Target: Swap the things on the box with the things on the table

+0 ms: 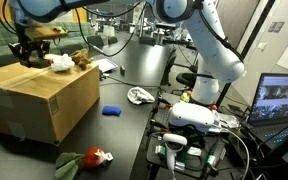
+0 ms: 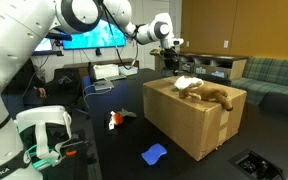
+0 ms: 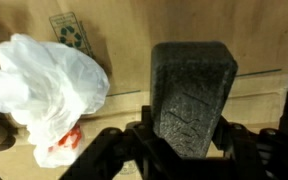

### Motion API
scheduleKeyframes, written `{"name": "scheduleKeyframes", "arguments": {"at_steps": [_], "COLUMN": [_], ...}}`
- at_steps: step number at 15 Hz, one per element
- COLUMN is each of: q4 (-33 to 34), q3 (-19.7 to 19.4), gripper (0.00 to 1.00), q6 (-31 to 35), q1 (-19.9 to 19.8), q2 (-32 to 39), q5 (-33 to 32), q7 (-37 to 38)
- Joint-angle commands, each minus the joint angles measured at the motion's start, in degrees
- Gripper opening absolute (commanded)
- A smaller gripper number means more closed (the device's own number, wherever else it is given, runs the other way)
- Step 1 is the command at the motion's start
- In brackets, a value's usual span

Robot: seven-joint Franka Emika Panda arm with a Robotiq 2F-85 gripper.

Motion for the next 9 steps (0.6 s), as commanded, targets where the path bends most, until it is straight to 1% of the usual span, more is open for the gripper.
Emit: {"name": "scheduleKeyframes", "arguments": {"at_steps": [1,4,5,9], "q4": [-13.69,-22.03,-24.59,-36.64], "q3": [2.30,4.12,4.07,5.54], "gripper": [0.31,0.31,0.31,0.31], "q6": [-2.05,-3.07,-3.28,-2.07], "q1": [-0.75,-1.36,-1.07,-1.77], "q2": [-11.58,-18.03,-19.90,-26.78], "q5": [1.77,2.93,4.00,7.62], "q7": [-1.73,-1.92,-2.02,-3.06]}}
